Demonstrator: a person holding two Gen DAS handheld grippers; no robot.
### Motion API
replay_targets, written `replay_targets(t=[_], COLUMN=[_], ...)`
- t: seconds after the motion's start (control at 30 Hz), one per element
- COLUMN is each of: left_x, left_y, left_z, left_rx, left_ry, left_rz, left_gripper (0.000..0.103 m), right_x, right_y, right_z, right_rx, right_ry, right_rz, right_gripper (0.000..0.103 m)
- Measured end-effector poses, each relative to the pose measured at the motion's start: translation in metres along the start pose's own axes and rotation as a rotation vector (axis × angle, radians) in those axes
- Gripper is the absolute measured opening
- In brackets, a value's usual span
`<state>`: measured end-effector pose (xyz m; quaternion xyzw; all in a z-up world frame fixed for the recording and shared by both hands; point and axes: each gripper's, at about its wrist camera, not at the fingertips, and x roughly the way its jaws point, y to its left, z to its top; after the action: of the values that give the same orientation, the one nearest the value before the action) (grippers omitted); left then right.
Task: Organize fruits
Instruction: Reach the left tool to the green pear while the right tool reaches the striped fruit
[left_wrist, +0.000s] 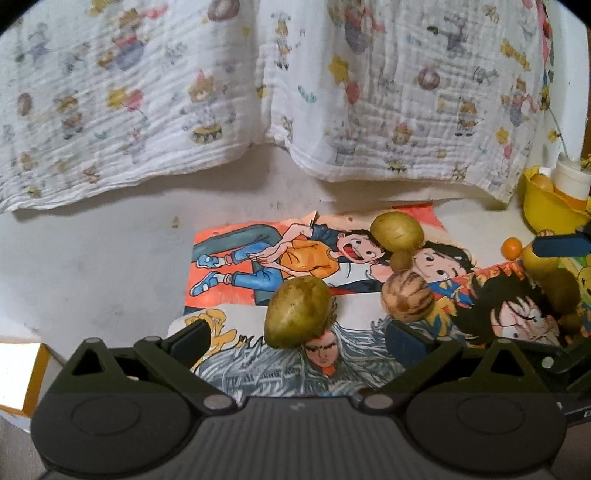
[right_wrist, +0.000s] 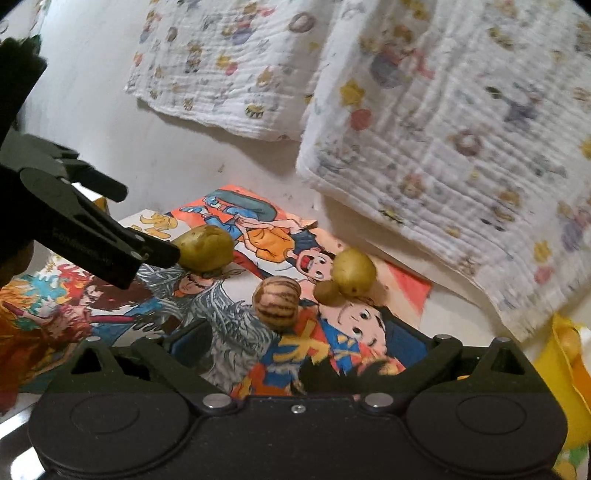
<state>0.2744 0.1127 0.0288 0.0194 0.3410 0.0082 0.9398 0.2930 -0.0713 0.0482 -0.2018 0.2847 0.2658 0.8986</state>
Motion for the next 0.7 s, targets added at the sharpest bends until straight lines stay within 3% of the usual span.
replay_targets(t=[0.33,0.7], left_x=[0.046,0.076], left_y=[0.013,0.016], left_z=[0.008,0.013], left_rx=[0.018,0.074], left_ry=[0.046,0.090], left_rz=[-0.050,-0.116], left_gripper=[0.097,0.078], right_x=[0.060,0.101], right_y=[0.003,0.001], right_z=[0.007,0.010], right_rx=[-0.079,-0.067], right_ry=[0.040,0.076], right_rz=[0.085,0.127], right_gripper=[0.086,0.075])
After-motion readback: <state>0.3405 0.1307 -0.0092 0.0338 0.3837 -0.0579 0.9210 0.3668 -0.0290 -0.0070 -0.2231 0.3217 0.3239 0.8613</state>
